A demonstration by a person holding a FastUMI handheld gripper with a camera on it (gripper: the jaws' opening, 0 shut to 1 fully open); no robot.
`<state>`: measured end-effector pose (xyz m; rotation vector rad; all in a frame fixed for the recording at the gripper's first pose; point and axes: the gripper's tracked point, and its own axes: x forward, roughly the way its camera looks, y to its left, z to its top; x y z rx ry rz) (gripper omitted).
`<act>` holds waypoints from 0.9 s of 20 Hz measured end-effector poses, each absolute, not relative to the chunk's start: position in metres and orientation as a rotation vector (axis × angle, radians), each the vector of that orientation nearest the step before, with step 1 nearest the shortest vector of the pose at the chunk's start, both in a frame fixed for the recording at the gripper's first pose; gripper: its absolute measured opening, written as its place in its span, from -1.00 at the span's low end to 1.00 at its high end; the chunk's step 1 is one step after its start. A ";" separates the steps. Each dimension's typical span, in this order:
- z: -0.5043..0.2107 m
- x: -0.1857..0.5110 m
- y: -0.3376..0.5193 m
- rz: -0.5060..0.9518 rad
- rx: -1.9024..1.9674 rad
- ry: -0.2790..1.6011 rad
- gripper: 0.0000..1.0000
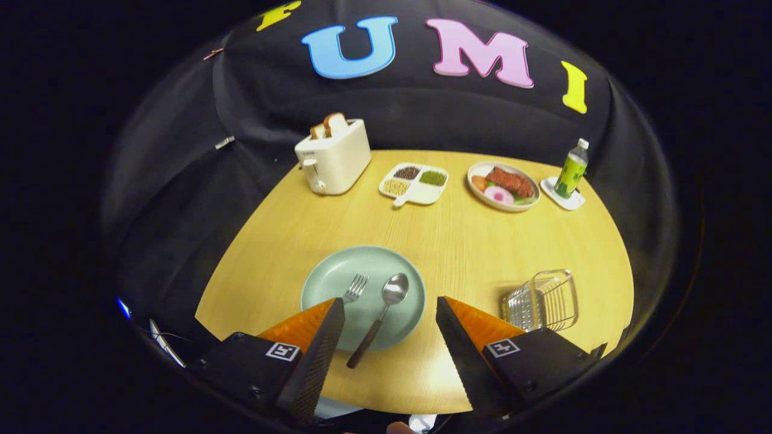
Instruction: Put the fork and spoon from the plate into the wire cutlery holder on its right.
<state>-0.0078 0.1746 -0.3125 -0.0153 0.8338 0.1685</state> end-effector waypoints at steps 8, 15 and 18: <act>-0.388 -0.004 0.198 0.203 -0.032 1.028 0.78; -0.438 -0.004 0.201 0.177 -0.029 1.191 0.57; -0.446 -0.001 0.203 0.186 -0.056 1.218 0.31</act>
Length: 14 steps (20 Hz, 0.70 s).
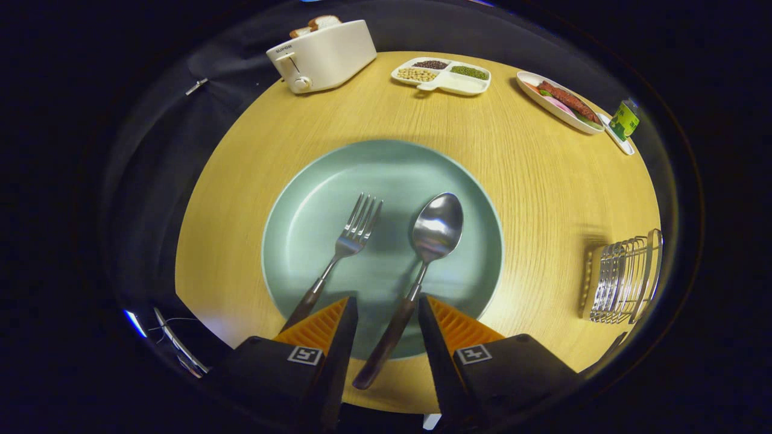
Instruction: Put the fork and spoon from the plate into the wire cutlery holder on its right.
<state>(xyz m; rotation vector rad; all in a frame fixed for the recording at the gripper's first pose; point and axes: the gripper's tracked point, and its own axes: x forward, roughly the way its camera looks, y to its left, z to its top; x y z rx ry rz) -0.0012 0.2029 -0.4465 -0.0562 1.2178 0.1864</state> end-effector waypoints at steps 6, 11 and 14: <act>-0.450 0.004 0.186 0.126 -0.080 1.262 -0.42; -0.447 0.003 0.184 0.151 -0.030 1.313 -0.82; -0.436 0.001 0.181 0.155 0.008 1.313 -0.83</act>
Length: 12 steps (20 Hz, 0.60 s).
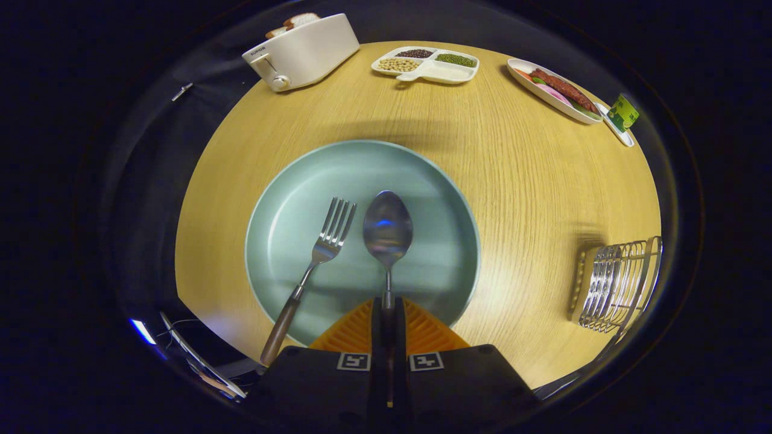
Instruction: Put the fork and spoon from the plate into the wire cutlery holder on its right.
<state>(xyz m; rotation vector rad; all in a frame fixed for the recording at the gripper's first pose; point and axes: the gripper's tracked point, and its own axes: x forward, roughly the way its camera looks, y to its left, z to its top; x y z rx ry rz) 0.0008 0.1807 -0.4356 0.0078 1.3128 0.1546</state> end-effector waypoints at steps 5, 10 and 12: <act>-0.380 0.007 0.163 0.206 0.060 1.261 -0.83; -0.325 0.004 0.125 0.247 0.088 1.244 -0.83; -0.305 0.001 0.092 0.247 0.057 1.239 -0.83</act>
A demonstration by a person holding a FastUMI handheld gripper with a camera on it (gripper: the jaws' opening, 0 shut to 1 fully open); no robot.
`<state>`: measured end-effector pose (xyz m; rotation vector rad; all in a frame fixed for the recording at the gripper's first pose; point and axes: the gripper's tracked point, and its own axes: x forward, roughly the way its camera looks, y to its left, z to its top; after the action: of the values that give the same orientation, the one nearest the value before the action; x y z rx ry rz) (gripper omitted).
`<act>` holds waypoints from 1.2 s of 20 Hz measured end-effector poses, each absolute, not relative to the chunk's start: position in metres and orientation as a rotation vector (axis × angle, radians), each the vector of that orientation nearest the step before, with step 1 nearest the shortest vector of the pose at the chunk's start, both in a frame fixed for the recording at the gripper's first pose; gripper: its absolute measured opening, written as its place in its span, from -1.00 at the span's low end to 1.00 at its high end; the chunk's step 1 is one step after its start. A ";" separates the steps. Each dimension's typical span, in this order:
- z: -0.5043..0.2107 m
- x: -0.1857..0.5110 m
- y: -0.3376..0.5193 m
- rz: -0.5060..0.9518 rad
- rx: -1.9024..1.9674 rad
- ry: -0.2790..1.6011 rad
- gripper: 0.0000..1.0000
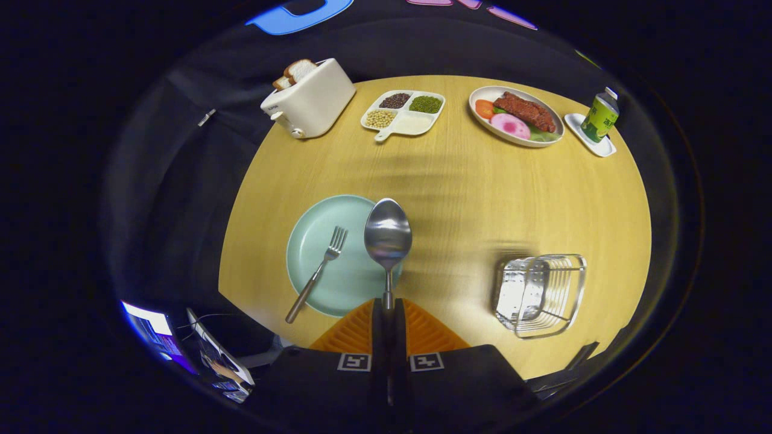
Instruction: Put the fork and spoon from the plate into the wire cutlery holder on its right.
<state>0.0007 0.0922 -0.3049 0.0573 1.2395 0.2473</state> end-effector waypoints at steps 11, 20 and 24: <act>-0.310 -0.042 -0.053 0.225 -0.110 1.430 -0.83; -0.338 -0.044 -0.058 0.245 -0.093 1.657 -0.83; -0.339 -0.036 -0.056 0.233 -0.083 1.676 -0.83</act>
<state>-0.0359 -0.0556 -0.3392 -0.0826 1.6763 0.2328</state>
